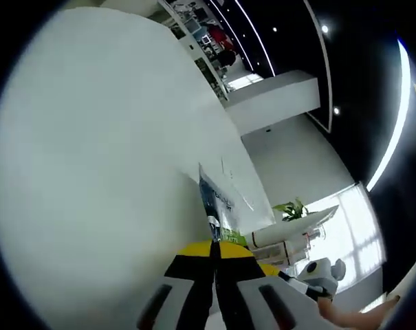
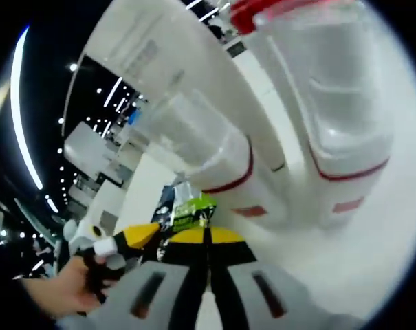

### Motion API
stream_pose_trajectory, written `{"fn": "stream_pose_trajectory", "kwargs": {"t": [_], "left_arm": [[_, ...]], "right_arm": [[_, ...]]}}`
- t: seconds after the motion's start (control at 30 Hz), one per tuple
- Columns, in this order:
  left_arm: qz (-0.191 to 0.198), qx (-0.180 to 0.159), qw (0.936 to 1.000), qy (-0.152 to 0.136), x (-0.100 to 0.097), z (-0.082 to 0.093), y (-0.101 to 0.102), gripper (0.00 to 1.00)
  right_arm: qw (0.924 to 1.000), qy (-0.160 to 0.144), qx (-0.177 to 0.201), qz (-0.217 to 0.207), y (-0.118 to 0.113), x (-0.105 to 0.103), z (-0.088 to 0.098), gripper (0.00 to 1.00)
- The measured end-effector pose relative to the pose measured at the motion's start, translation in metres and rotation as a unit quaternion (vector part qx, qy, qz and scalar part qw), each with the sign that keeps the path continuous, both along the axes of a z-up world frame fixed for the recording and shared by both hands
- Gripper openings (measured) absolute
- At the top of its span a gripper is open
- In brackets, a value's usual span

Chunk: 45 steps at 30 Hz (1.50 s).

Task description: Arrange the skincare products in the storage area until every visible bottle or jar stands upright without overlapping.

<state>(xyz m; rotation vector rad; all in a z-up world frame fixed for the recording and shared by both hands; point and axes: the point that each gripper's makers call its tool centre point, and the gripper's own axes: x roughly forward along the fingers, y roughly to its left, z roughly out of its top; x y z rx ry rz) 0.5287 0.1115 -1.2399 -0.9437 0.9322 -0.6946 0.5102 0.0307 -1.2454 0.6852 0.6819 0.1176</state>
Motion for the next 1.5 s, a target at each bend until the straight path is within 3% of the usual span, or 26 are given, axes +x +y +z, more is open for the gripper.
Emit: {"fn": "stream_pose_trajectory", "kwargs": {"t": [0.1, 0.3, 0.47, 0.63, 0.7, 0.77, 0.87, 1.0, 1.17, 1.23, 1.5], "left_arm": [[-0.011, 0.016, 0.9998, -0.003, -0.001, -0.006, -0.004, 0.00], [-0.013, 0.016, 0.9998, 0.002, -0.003, -0.008, -0.006, 0.03], [-0.018, 0.040, 0.9988, -0.022, -0.004, -0.004, -0.001, 0.15], [-0.013, 0.045, 0.9986, -0.025, -0.005, 0.000, 0.007, 0.18], [-0.015, 0.048, 0.9983, -0.030, -0.006, 0.001, 0.008, 0.18], [-0.018, 0.050, 0.9981, -0.031, -0.009, 0.002, 0.008, 0.18], [-0.022, 0.054, 0.9978, -0.033, -0.013, 0.002, 0.006, 0.18], [-0.032, 0.060, 0.9973, -0.028, -0.017, -0.004, 0.004, 0.18], [-0.031, 0.079, 0.9955, -0.042, -0.016, -0.004, 0.007, 0.18], [-0.022, 0.097, 0.9934, -0.057, -0.011, -0.005, 0.012, 0.21], [-0.019, 0.106, 0.9923, -0.061, -0.002, -0.009, 0.011, 0.21]], "right_arm": [[1.0000, 0.003, -0.003, -0.007, -0.003, -0.001, -0.004, 0.00], [0.9995, 0.002, -0.012, -0.028, -0.010, -0.001, -0.009, 0.00], [0.9991, -0.003, -0.020, -0.038, -0.013, 0.001, -0.008, 0.00], [0.9990, -0.004, -0.004, -0.044, -0.010, 0.002, -0.008, 0.00], [0.9990, -0.013, -0.018, -0.039, -0.010, 0.002, -0.006, 0.00], [0.9988, -0.018, -0.026, -0.039, -0.010, 0.001, -0.004, 0.02], [0.9987, -0.015, -0.028, -0.040, -0.009, -0.001, -0.005, 0.14], [0.9976, -0.026, -0.059, -0.025, -0.011, -0.004, 0.003, 0.14], [0.9970, -0.034, -0.067, -0.018, -0.014, -0.011, 0.008, 0.15], [0.9965, -0.036, -0.075, -0.011, -0.015, -0.017, 0.009, 0.17], [0.9935, -0.034, -0.098, 0.047, -0.004, -0.029, 0.001, 0.18]]}}
